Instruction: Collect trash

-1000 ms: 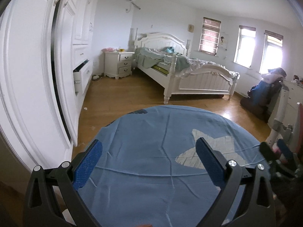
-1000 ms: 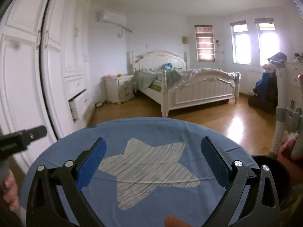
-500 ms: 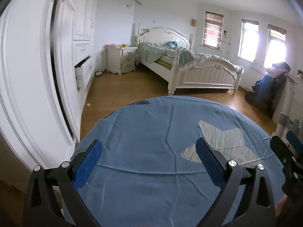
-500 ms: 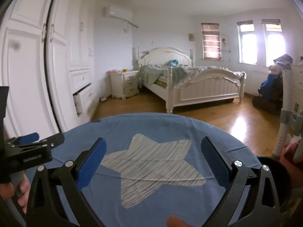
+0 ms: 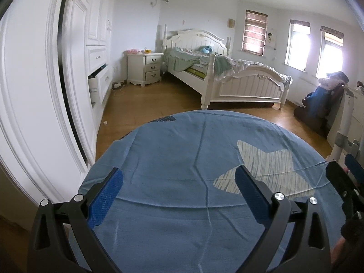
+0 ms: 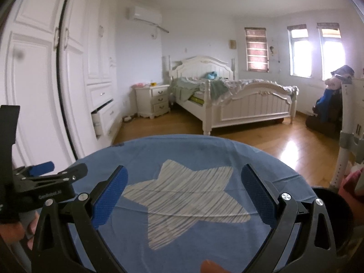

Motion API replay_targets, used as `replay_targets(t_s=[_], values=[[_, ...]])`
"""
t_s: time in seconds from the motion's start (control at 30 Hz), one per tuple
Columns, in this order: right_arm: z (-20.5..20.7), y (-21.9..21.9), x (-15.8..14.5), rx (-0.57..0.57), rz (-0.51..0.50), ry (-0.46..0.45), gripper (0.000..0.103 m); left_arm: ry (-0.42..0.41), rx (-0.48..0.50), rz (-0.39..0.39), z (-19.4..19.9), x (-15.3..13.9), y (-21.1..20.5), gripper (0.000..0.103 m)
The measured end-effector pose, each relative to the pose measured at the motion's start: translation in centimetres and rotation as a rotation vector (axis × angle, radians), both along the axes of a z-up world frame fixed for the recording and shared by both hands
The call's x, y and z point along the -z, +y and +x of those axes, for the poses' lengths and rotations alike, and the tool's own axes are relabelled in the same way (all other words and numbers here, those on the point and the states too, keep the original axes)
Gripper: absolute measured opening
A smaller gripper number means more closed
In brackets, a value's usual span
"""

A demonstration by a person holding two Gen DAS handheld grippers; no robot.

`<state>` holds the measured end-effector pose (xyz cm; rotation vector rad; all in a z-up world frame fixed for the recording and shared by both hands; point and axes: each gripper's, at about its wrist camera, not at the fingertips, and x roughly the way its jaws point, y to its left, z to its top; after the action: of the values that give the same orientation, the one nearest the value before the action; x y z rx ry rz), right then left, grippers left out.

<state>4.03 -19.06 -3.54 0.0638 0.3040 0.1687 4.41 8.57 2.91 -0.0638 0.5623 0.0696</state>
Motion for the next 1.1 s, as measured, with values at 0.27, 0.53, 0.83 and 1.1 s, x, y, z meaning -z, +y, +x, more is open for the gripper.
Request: replay_targets(t_s=[0.27,0.53,0.83,1.1], values=[[0.0,0.0,-0.1,0.003,0.010,0.004,0.098,0.005,0.016,0.010,0.0,0.1,-0.7,0.098],[0.0,-0.2,-0.1,0.006,0.021,0.006,0.098,0.018,0.023,0.005,-0.1,0.4,-0.9,0.098],[0.2,-0.5,-0.1,0.019,0.048,0.009,0.098,0.030,0.035,0.012,-0.1,0.4,-1.2,0.098],[0.4,-0.7,-0.2,0.023,0.058,0.012,0.098,0.031,0.034,0.011,-0.1,0.4,-1.2,0.098]])
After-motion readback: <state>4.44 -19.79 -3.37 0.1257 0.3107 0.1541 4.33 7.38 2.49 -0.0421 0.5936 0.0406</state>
